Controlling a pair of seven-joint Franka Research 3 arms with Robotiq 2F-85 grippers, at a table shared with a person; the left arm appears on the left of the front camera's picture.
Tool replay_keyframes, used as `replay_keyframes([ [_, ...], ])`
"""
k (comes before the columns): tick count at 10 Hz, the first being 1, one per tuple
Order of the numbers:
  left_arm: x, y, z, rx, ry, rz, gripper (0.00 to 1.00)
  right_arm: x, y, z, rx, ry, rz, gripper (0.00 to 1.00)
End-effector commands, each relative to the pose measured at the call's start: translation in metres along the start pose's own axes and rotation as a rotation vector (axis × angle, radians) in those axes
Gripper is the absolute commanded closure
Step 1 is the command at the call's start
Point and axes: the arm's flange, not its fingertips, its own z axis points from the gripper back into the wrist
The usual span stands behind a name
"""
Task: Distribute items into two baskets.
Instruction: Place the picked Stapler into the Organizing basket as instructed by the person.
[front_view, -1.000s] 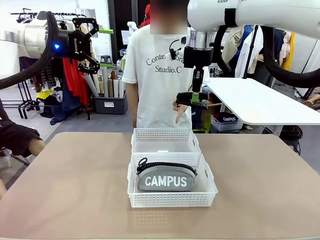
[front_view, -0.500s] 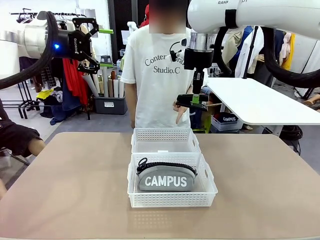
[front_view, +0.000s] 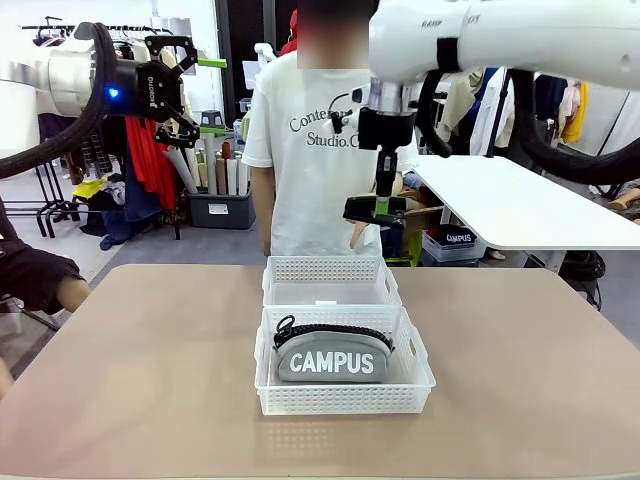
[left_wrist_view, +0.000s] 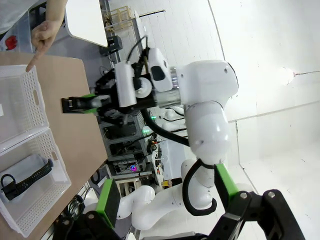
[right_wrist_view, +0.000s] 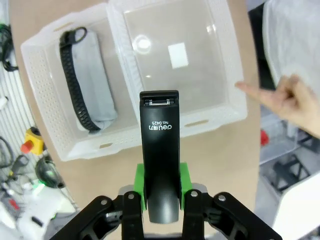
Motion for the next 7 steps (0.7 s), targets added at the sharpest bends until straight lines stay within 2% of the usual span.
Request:
replay_keyframes([
  [1,0.0,-0.001,0.001,-0.003,0.007,-0.002,0.0,0.021,0.003,-0.016,-0.113,0.02,0.159,1.0],
  [2,0.0,-0.001,0.001,-0.003,0.007,-0.002,0.0,0.03,0.004,-0.029,-0.135,0.034,0.198,1.0],
  [4,0.0,-0.001,0.001,-0.003,0.007,-0.002,0.0,0.043,-0.004,-0.059,-0.103,0.061,0.261,1.0],
  [7,0.0,-0.001,0.001,-0.003,0.007,-0.002,0.0,0.064,-0.017,-0.099,-0.081,0.07,0.277,1.0],
])
